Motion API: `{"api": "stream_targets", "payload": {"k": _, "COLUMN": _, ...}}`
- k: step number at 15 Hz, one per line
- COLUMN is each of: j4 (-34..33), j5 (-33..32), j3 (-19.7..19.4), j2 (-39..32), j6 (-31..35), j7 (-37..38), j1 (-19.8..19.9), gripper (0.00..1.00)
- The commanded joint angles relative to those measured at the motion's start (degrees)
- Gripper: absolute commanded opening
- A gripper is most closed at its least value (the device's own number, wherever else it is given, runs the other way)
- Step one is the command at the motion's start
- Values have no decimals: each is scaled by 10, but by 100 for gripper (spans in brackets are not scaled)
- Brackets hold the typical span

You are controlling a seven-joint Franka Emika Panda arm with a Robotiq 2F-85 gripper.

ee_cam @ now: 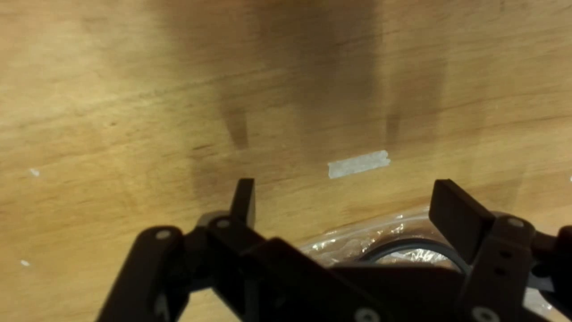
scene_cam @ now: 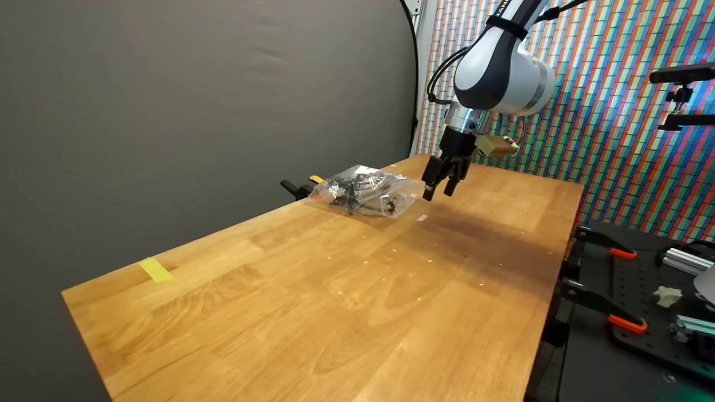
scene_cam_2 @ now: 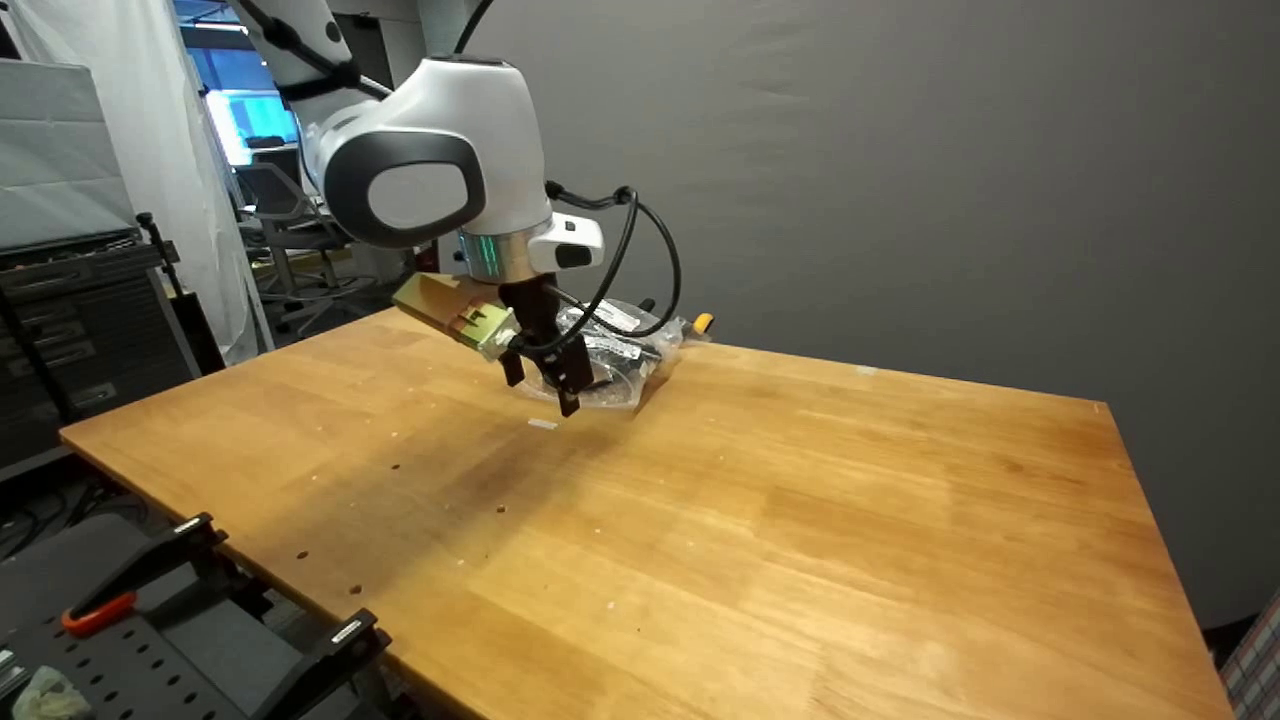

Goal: Remove the cable from the plastic

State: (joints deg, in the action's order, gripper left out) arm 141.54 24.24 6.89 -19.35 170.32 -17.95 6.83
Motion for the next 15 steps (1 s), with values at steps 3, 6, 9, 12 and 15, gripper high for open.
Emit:
{"api": "stream_targets", "payload": {"k": 3, "j4": -40, "j5": 59, "j3": 101, "j2": -57, "j6": 83, "j7": -71, "j1": 83, "gripper": 100}}
{"api": "stream_targets", "payload": {"k": 6, "j4": -53, "j5": 57, "j3": 158, "j2": -87, "j6": 128, "j7": -93, "j1": 135, "gripper": 100}}
{"api": "stream_targets", "payload": {"k": 9, "j4": -62, "j5": 41, "j3": 204, "j2": -119, "j6": 158, "j7": -102, "j1": 182, "gripper": 100}}
{"api": "stream_targets", "payload": {"k": 12, "j4": -68, "j5": 29, "j3": 259, "j2": -151, "j6": 177, "j7": -116, "j1": 239, "gripper": 100}}
{"api": "stream_targets", "payload": {"k": 15, "j4": -60, "j5": 2, "j3": 302, "j2": -175, "j6": 222, "j7": -140, "j1": 279, "gripper": 100}}
